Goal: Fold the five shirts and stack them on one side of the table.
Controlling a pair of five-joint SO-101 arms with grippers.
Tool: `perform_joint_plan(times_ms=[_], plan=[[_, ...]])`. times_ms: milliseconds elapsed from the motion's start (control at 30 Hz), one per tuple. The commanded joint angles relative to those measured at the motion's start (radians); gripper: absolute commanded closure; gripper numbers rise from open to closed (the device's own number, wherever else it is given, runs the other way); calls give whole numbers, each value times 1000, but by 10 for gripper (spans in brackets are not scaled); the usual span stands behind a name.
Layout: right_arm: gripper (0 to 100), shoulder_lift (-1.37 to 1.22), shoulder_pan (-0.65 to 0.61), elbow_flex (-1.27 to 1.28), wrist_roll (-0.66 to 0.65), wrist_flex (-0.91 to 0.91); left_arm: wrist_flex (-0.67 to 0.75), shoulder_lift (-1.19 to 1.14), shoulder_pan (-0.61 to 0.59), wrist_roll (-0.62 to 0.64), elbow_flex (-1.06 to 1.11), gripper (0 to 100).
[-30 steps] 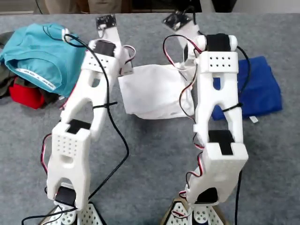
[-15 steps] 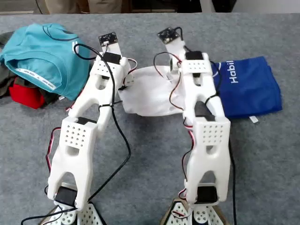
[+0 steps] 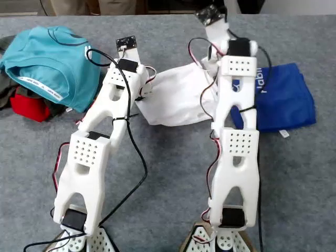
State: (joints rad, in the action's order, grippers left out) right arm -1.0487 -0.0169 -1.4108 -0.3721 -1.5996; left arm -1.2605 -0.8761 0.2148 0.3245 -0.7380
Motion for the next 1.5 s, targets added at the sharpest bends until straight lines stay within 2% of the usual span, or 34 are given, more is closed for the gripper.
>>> perform_joint_plan(times_ms=[0,167,400,633,733,900,1100,1233,1333,1467], plan=[[996,10,-7,-225,2,-187,0,5,2,-5,-34,981],[996,47,-64,-150,2,-193,0,5,-2,-5,-32,981],[996,242,-176,458,3,-152,-20,10,-12,-5,-32,981],[996,251,-27,748,-6,-2,-28,10,-17,-6,-34,981],[996,257,24,816,-43,-6,-28,10,-17,-6,-35,981],[996,259,71,757,-54,-58,-9,7,-15,-6,-35,981],[996,259,76,449,-52,-183,-12,5,-17,-6,-35,981],[996,271,101,302,26,-189,-14,5,-17,-6,-35,981],[996,318,96,340,32,-189,-15,10,-18,-6,-29,981],[996,427,48,542,32,-189,-15,13,-18,-8,-29,981]])
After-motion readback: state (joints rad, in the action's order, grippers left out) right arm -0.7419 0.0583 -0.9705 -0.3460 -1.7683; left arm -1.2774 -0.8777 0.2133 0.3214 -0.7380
